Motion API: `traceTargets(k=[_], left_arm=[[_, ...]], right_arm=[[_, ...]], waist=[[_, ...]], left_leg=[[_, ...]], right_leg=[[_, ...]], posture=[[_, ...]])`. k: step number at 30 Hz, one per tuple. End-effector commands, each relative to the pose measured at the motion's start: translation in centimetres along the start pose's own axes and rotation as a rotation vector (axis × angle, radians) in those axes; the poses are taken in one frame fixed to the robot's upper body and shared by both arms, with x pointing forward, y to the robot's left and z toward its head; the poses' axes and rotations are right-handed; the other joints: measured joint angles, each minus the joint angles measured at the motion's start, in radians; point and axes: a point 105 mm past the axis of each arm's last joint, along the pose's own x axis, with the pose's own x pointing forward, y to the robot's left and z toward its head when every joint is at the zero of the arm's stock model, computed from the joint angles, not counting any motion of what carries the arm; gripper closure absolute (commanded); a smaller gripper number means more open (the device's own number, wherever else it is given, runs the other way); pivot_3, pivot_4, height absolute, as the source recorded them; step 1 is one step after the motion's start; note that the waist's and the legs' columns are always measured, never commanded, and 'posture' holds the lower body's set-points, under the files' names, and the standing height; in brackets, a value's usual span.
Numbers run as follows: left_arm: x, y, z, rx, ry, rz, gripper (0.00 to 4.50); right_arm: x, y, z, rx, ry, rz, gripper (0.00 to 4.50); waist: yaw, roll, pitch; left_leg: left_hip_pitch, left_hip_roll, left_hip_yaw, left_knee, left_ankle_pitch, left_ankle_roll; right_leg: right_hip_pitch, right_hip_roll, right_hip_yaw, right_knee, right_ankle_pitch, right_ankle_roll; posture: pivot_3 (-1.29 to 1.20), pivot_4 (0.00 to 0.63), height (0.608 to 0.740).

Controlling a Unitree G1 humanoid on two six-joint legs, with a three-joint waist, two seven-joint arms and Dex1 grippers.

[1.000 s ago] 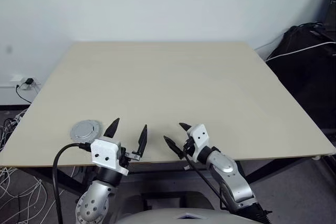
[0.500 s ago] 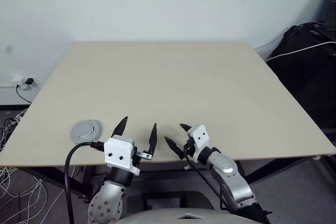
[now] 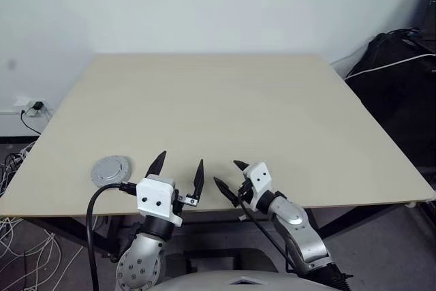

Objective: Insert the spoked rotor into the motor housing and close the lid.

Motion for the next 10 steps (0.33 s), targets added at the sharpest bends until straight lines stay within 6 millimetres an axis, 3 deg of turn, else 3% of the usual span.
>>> traceTargets(k=[1, 10], left_arm=[[0.09, -0.87, 0.91, -0.028, -0.046, -0.023, 0.02], [0.07, -1.01, 0.88, -0.032, -0.045, -0.032, 0.02]], right_arm=[[0.14, -0.26, 1.70, -0.032, -0.059, -0.009, 0.00], [0.07, -0.20, 2.00, -0.038, -0.063, -0.013, 0.00]], waist=[[0.000, 0.000, 0.000], [0.000, 0.000, 0.000]], left_leg=[[0.000, 0.000, 0.000, 0.000, 0.000, 0.000], [0.000, 0.000, 0.000, 0.000, 0.000, 0.000]], right_leg=[[0.000, 0.000, 0.000, 0.000, 0.000, 0.000], [0.000, 0.000, 0.000, 0.000, 0.000, 0.000]], posture=[[0.00, 0.000, 0.740], [0.00, 0.000, 0.740]])
